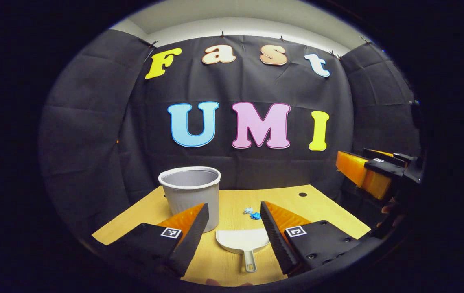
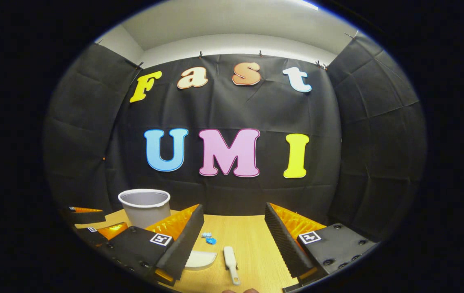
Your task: Pick up the small broom and dustpan from the desktop, sweep the trash into the dustpan with the broom, and then empty the trash into the garbage bin.
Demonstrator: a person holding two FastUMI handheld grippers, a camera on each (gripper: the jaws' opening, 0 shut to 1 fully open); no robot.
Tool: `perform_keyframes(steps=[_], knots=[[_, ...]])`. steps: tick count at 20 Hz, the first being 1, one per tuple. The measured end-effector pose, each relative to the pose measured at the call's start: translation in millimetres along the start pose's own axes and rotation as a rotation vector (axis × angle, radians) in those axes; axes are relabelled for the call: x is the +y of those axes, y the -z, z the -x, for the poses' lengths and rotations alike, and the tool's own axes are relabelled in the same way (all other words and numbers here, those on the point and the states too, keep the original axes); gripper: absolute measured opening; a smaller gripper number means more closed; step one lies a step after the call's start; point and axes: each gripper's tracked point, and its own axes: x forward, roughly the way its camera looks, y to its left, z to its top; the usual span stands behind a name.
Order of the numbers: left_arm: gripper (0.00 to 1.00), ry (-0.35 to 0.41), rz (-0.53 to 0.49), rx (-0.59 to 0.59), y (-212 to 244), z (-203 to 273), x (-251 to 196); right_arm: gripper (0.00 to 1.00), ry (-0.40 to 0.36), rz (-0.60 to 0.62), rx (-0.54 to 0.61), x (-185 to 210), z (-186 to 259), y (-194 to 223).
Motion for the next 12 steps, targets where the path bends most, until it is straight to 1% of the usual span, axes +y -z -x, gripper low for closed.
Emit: perform_keyframes(steps=[1, 2, 3, 5, 6, 8, 10, 11, 12], knots=[[0.75, 0.013, 0.000, 0.003, -4.7, -5.4, -2.3, 0.96, 0.008, 0.004, -0.004, -1.2, -4.4, -5.3], [0.75, 0.033, 0.006, 0.020, -10.8, -16.6, -6.2, 0.96, 0.019, 0.007, -0.004, -2.5, -7.6, -8.6], [0.75, 0.052, 0.013, 0.040, -11.9, -25.7, -8.9, 0.91, 0.028, 0.012, -0.001, -2.1, -9.5, -12.1], [0.75, 0.088, 0.018, 0.132, 0.6, -41.9, -14.0, 0.91, 0.050, 0.030, -0.010, -1.2, -12.3, -24.9], [0.75, 0.099, 0.021, 0.211, 15.8, -51.5, -14.3, 0.96, 0.060, 0.045, -0.022, -1.2, -14.7, -32.2], [0.75, 0.145, 0.048, 0.395, 51.9, -66.1, -25.6, 0.96, 0.072, 0.084, -0.036, -1.3, -21.1, -41.7], [0.76, 0.157, 0.079, 0.653, 95.9, -64.5, -31.2, 0.96, 0.068, 0.114, -0.031, -1.9, -27.9, -41.2], [0.77, 0.166, 0.093, 0.741, 113.7, -71.7, -33.7, 0.96, 0.062, 0.119, -0.040, -2.4, -32.4, -40.3], [0.80, 0.159, 0.105, 0.821, 130.3, -76.4, -35.5, 0.96, 0.055, 0.121, -0.047, -2.3, -37.3, -37.5]])
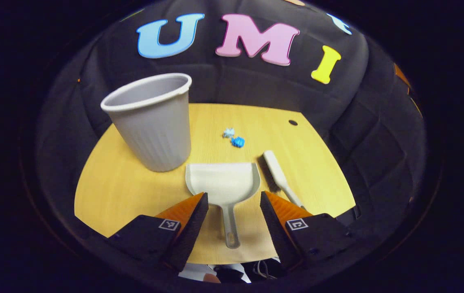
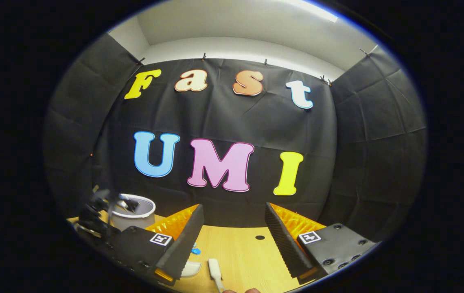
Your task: Pick up the small broom and dustpan from the desktop, sweep the trash into the dustpan with the broom, and then empty the trash into the garbage bin.
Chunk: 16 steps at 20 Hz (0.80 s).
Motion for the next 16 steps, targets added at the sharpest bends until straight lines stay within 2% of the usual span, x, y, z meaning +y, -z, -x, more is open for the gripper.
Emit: perform_keyframes(steps=[2, 3, 4, 5, 7, 8, 11, 16], knots=[[0.78, 0.009, 0.047, 0.151, 20.2, -29.1, -0.2, 0.96, -0.028, 0.000, 0.036, 2.6, -7.3, 24.3], [0.78, 0.002, 0.058, 0.218, 24.7, -38.8, 2.4, 0.92, -0.051, -0.016, 0.072, 6.6, -7.8, 39.4], [0.78, -0.013, 0.056, 0.266, 28.7, -52.4, 6.3, 0.96, -0.076, -0.034, 0.107, 11.3, -6.4, 54.3], [0.78, -0.029, 0.046, 0.308, 32.0, -67.6, 8.5, 0.92, -0.097, -0.047, 0.144, 14.8, -5.4, 70.9], [0.78, -0.074, 0.035, 0.395, 35.6, -91.1, 16.2, 0.92, -0.143, -0.057, 0.218, 18.6, -5.3, 101.1], [0.78, -0.077, 0.055, 0.440, 36.2, -97.7, 16.0, 0.96, -0.171, -0.055, 0.242, 20.8, -7.3, 111.8], [0.78, -0.131, 0.080, 0.521, 34.6, -112.3, 25.0, 0.98, -0.230, -0.075, 0.331, 22.6, -16.1, 142.4], [0.56, -0.134, 0.118, 0.606, 32.4, -126.9, 21.8, 0.99, -0.249, -0.137, 0.507, 21.2, -23.4, 188.1]])
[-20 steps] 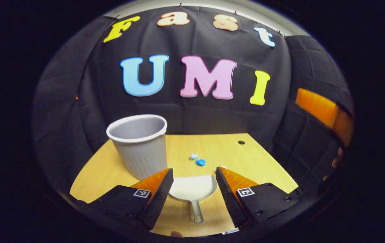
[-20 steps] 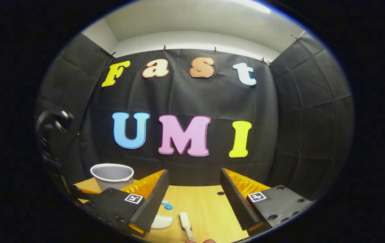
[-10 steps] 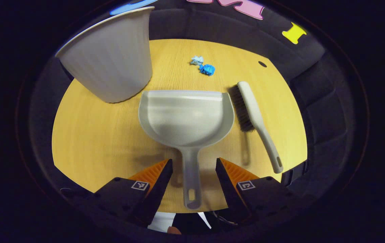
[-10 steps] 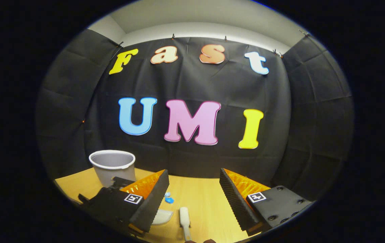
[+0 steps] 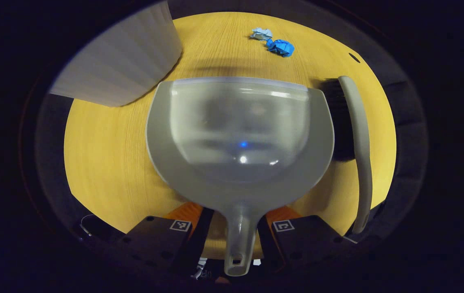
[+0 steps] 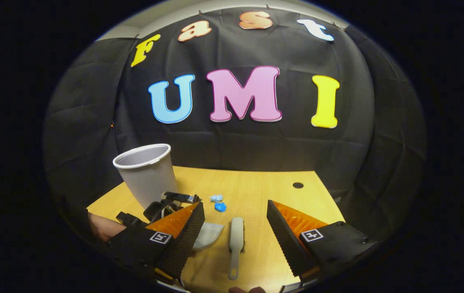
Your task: Pick up the small broom and dustpan from the desktop, sweep the trash into the dustpan with the broom, and then empty the trash into the garbage bin.
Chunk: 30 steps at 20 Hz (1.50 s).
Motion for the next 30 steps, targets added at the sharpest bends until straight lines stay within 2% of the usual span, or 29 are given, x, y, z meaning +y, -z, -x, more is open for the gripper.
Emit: perform_keyframes(steps=[2, 4, 6, 8, 12, 15, 16, 17, 18, 19, 20, 21, 22, 23, 24, 25, 26, 27, 28, 29, 30], knots=[[0.48, -0.017, -0.042, -0.013, -5.5, -1.2, 0.3, 0.98, -0.002, 0.001, 0.053, -2.3, -7.8, 13.1], [0.34, -0.010, -0.074, -0.009, -6.2, 0.8, 1.6, 0.98, 0.000, 0.002, 0.119, -2.2, -14.3, 24.5], [0.30, -0.003, -0.084, -0.023, -5.5, 0.4, 7.6, 0.99, -0.004, -0.025, 0.198, 1.6, -21.0, 39.7], [0.30, -0.003, -0.095, -0.040, -2.1, -0.7, 16.7, 0.99, 0.003, -0.030, 0.297, 6.3, -27.6, 61.6], [0.30, 0.050, -0.092, -0.097, 7.6, -1.4, 23.3, 0.99, 0.038, 0.024, 0.522, 0.6, -44.6, 111.8], [0.30, 0.074, -0.089, -0.140, 9.9, -1.9, 25.3, 1.00, 0.053, -0.066, 0.738, 13.7, -50.4, 155.8], [0.30, 0.082, -0.078, -0.147, 9.3, -2.4, 25.3, 1.00, 0.066, -0.093, 0.788, 6.8, -53.5, 163.4], [0.30, 0.092, -0.064, -0.150, 9.5, -2.3, 25.3, 1.00, 0.089, -0.097, 0.830, -0.2, -51.0, 166.9], [0.30, 0.099, -0.057, -0.153, 8.9, -2.4, 25.4, 0.93, 0.112, -0.091, 0.871, -1.9, -46.7, 172.7], [0.30, 0.106, -0.055, -0.154, 8.7, -2.6, 25.5, 1.00, 0.129, -0.076, 0.897, -6.2, -45.9, 177.7], [0.29, 0.109, -0.057, -0.156, 9.6, -2.1, 25.5, 1.00, 0.138, -0.055, 0.917, -9.8, -44.9, 182.7], [0.30, 0.110, -0.060, -0.155, 9.4, -2.0, 25.8, 0.93, 0.142, -0.025, 0.944, -14.8, -44.7, 189.7], [0.30, 0.109, -0.061, -0.155, 9.1, -3.1, 25.2, 1.00, 0.147, 0.000, 0.969, -21.0, -43.5, 193.0], [0.29, 0.107, -0.061, -0.153, 8.5, -3.1, 25.0, 0.94, 0.146, -0.001, 0.986, -22.2, -43.8, 194.9], [0.30, 0.104, -0.061, -0.152, 9.6, -2.7, 25.4, 1.00, 0.146, -0.015, 1.012, -20.5, -41.7, 197.7], [0.30, 0.101, -0.063, -0.150, 9.0, -2.5, 25.7, 0.89, 0.145, -0.016, 1.031, -20.8, -40.4, 198.7], [0.30, 0.099, -0.067, -0.146, 9.5, -2.7, 25.4, 0.93, 0.140, -0.013, 1.046, -22.2, -39.5, 199.5], [0.30, 0.098, -0.072, -0.143, 9.7, -2.8, 25.2, 0.89, 0.114, -0.034, 1.058, -17.6, -38.1, 194.0], [0.30, 0.098, -0.075, -0.142, 9.3, -2.4, 25.2, 0.85, 0.118, -0.038, 1.072, -17.6, -38.4, 196.9], [0.30, 0.100, -0.076, -0.142, 8.9, -2.3, 25.0, 0.65, 0.118, -0.041, 1.079, -18.5, -41.9, 195.2], [0.30, 0.102, -0.074, -0.143, 7.7, -2.7, 25.1, 0.58, 0.116, -0.046, 1.083, -18.4, -45.1, 196.7]])
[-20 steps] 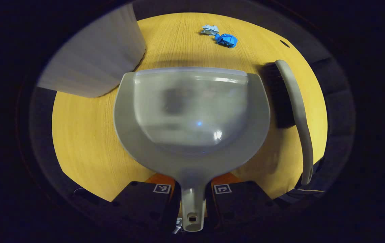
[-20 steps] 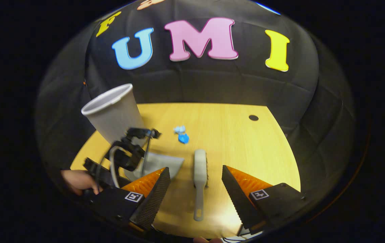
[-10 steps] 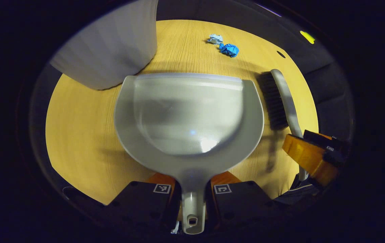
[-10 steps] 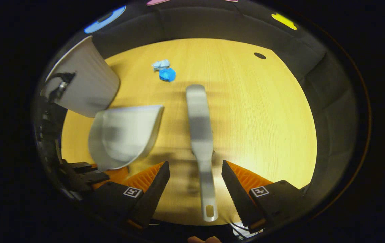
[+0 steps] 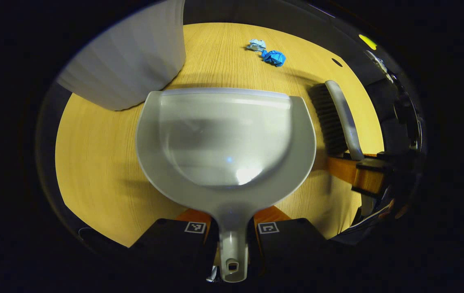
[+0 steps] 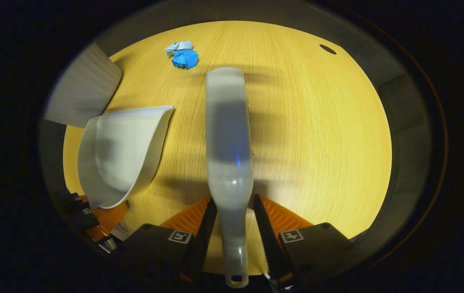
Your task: Pick up the small broom and dustpan from the desktop, sweep the trash into the dustpan with the broom, and then empty the trash into the garbage bin.
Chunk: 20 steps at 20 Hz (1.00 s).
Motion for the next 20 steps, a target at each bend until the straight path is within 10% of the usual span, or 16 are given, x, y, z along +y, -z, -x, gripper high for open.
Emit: perform_keyframes(steps=[4, 13, 20], knots=[[0.29, 0.015, -0.019, 0.006, 0.7, -0.8, -0.5, 0.29, -0.051, 0.048, 0.027, 4.2, -2.4, -5.8], [0.31, 0.012, -0.210, 0.063, -2.9, 6.0, 18.5, 0.28, -0.028, 0.124, -0.089, -28.2, 21.1, -133.7], [0.29, 0.016, -0.361, 0.129, -44.0, 6.9, 22.6, 0.27, 0.085, 0.443, -0.137, -26.3, -12.1, -241.4]])
